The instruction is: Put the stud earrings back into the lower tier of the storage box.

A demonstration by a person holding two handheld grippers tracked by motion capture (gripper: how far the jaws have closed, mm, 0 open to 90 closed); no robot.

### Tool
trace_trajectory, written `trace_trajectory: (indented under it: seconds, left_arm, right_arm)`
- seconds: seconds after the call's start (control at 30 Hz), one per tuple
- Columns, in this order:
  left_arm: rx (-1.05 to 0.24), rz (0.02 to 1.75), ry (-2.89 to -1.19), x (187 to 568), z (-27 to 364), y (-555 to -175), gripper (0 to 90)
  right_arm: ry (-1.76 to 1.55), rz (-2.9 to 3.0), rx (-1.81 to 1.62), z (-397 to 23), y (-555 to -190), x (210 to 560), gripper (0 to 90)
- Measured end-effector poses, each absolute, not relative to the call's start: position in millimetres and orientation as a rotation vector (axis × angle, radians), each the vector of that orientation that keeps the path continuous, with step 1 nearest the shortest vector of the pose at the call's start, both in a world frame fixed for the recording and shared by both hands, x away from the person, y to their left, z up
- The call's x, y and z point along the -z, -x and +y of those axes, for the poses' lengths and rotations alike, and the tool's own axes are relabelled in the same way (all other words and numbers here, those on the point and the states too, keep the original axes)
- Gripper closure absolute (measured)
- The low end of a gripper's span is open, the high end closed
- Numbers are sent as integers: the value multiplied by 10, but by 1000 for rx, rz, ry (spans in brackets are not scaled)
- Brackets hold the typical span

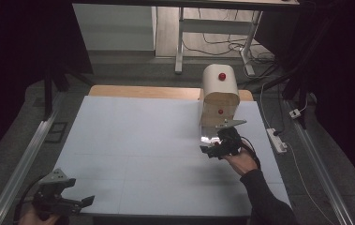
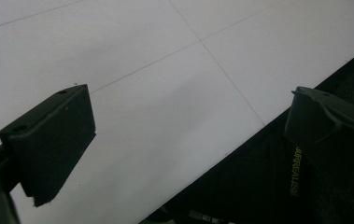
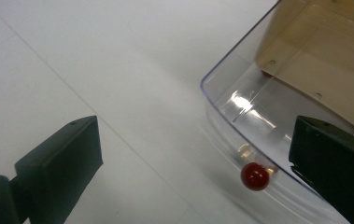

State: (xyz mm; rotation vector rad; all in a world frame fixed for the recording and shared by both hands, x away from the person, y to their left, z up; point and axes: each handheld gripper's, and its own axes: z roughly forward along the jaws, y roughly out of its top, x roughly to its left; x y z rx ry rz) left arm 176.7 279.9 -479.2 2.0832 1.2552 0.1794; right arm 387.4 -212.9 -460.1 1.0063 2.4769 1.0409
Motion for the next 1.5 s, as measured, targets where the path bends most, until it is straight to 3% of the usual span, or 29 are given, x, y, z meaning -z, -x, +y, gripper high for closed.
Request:
trace_trajectory:
  seconds: [1.5]
  left_arm:
    - [-176, 1259, -2080, 4793, 2803, -1771, 12]
  right_arm:
    - [-986, 2521, -1120, -2235, -3236, 4655, 0]
